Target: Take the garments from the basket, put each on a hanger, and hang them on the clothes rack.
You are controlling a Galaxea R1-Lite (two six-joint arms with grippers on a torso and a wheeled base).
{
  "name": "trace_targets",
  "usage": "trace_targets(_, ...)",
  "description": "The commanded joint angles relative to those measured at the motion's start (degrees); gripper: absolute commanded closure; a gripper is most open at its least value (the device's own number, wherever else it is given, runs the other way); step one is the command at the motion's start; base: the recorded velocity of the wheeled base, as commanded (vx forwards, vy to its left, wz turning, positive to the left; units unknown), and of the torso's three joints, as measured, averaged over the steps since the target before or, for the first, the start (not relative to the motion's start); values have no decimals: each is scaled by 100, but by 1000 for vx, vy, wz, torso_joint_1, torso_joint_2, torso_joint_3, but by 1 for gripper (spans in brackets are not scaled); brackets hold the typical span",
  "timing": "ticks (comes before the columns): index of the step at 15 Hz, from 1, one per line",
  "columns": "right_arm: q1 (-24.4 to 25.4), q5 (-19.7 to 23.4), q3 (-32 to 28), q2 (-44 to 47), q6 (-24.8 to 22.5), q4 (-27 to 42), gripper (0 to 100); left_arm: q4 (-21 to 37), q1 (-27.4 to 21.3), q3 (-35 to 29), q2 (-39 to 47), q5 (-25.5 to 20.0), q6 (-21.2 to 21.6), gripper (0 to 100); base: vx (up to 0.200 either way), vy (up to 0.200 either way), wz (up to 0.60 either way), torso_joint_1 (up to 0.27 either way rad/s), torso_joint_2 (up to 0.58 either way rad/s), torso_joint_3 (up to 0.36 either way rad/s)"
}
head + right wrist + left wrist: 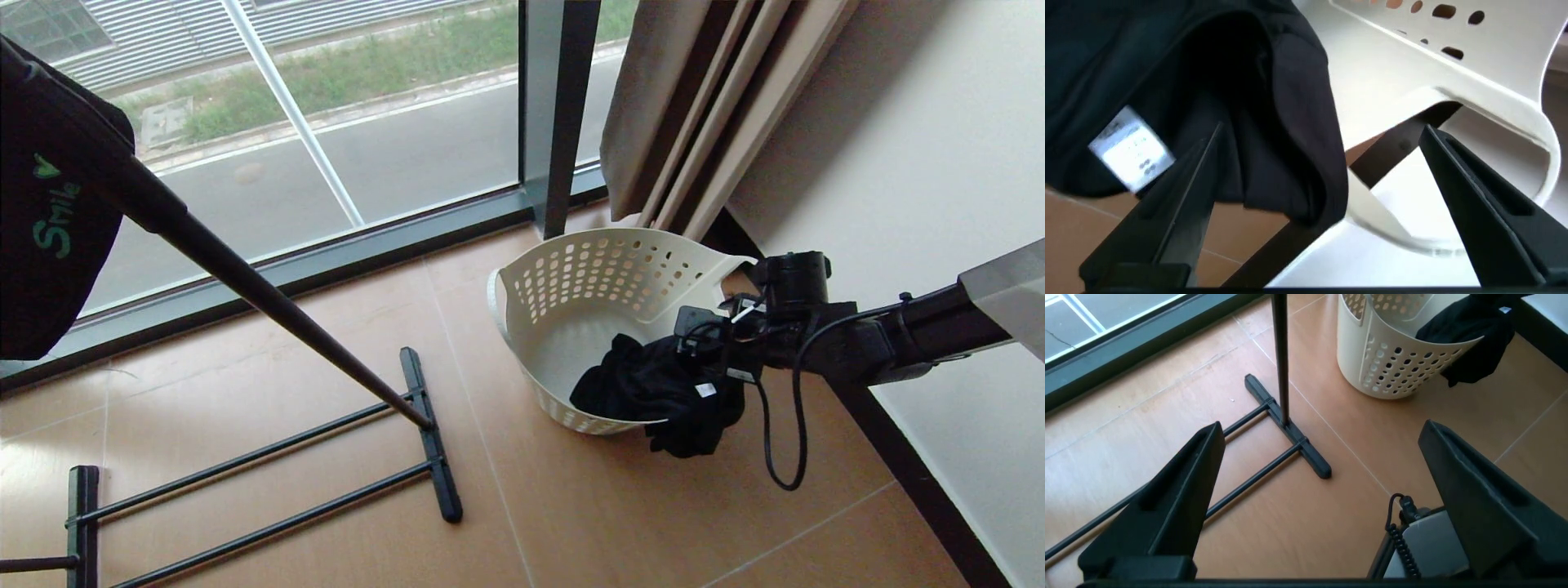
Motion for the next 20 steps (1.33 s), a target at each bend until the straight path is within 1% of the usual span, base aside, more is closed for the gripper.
trace_targets(1, 3, 1, -136, 171, 7, -2, 0, 2, 0, 0, 6, 1, 1, 0, 0, 0, 0, 0, 0, 0)
trace_targets(5, -6, -8, -452, 399, 25, -10, 0, 2, 0, 0, 6, 1, 1, 0, 0, 0, 0, 0, 0, 0)
trace_targets(7, -15, -17, -514, 426, 33, -10, 0, 2, 0, 0, 6, 1, 1, 0, 0, 0, 0, 0, 0, 0)
trace_targets(8, -24, -34, -514, 426, 51, -2, 100, 2, 0, 0, 6, 1, 1, 0, 0, 0, 0, 0, 0, 0)
trace_targets(9, -24, -104, -514, 426, 104, -2, 100, 2, 0, 0, 6, 1, -8, 0, 0, 0, 0, 0, 0, 0)
trace_targets(12, -15, -131, -355, 250, 130, -2, 100, 2, 0, 0, 6, 1, 10, 0, 0, 0, 0, 0, 0, 0)
trace_targets(13, -6, -148, -250, 48, 165, -2, 100, 2, 0, 9, 6, 1, 10, 0, 0, 0, 0, 0, 0, 0)
trace_targets(14, 12, -245, -48, -181, 253, -2, 100, 2, 0, 0, 6, 1, 19, 0, 0, 0, 0, 0, 0, 0)
trace_targets(15, 82, -254, 190, -488, 376, -2, 100, 2, 0, 0, 6, 1, 19, 0, 0, 0, 0, 0, 0, 0)
trace_targets(16, 91, -254, 207, -515, 385, -2, 100, 2, 0, 0, 6, 1, 19, 0, 0, 0, 0, 0, 0, 0)
trace_targets(17, 275, -307, 735, -1236, 798, -2, 100, 2, 0, 0, 6, 1, 19, 0, 0, 0, 0, 0, 0, 0)
trace_targets(18, 433, -342, 1060, -1737, 1106, 7, 100, 2, 0, 0, 6, 1, 19, 0, 0, 0, 0, 0, 0, 0)
trace_targets(20, 671, -421, 1649, -2536, 1457, 25, 100, 2, 0, 0, 6, 1, 19, 0, 0, 0, 0, 0, 0, 0)
